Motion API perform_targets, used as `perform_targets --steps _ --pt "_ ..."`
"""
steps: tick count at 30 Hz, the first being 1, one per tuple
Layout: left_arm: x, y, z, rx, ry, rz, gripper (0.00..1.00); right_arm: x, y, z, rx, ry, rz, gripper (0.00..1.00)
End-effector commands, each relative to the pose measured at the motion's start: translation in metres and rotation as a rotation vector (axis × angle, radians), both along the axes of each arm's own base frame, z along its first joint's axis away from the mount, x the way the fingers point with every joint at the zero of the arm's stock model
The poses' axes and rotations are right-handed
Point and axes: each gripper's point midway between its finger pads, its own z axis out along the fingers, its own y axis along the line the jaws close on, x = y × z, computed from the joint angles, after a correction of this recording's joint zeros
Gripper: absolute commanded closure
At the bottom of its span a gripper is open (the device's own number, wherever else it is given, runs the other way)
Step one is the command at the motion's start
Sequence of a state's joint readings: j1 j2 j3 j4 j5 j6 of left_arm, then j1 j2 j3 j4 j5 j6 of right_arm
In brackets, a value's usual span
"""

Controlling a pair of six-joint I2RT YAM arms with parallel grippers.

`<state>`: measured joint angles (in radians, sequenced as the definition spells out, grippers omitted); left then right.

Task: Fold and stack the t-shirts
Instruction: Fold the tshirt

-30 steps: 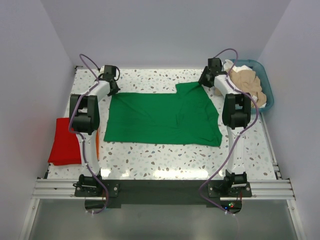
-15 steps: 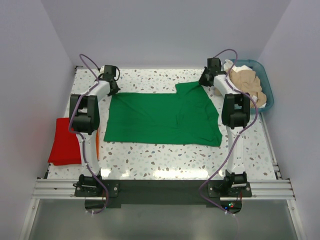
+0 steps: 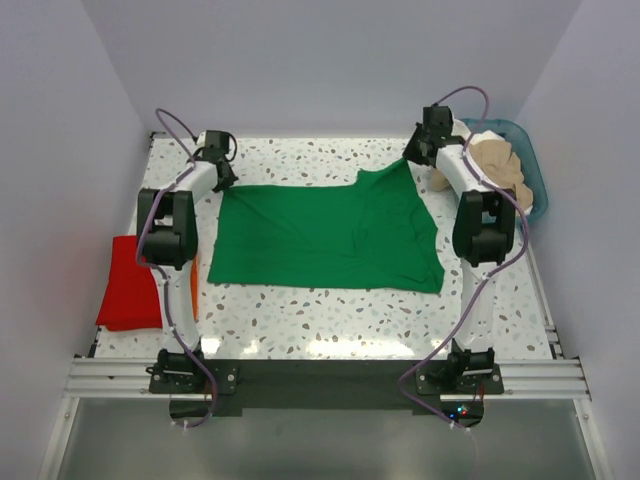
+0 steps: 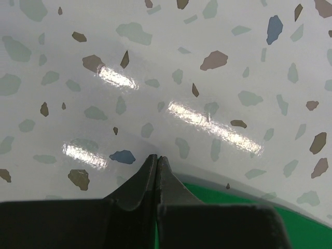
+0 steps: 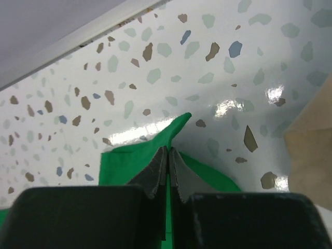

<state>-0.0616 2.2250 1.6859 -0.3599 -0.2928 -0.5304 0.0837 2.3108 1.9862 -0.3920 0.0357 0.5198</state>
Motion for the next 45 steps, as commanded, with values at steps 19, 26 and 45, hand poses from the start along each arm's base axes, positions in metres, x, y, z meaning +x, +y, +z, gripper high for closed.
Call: perform_targets --steps 19,26,45 --pt "-0.042 0.006 0.056 -0.061 -0.099 0.04 1.0 -0.104 -0.016 0.085 0.019 -0.109 -0.035 1.0" --pt "-0.074 0.002 0.048 -0.107 -0.086 0.063 1.0 -0.159 -0.018 0.057 0.037 -0.033 -0.047 1.0" --pt "-0.137 0.003 0.041 -0.16 -0.091 0.14 1.0 -0.233 -0.016 0.018 0.077 0.037 -0.041 1.0"
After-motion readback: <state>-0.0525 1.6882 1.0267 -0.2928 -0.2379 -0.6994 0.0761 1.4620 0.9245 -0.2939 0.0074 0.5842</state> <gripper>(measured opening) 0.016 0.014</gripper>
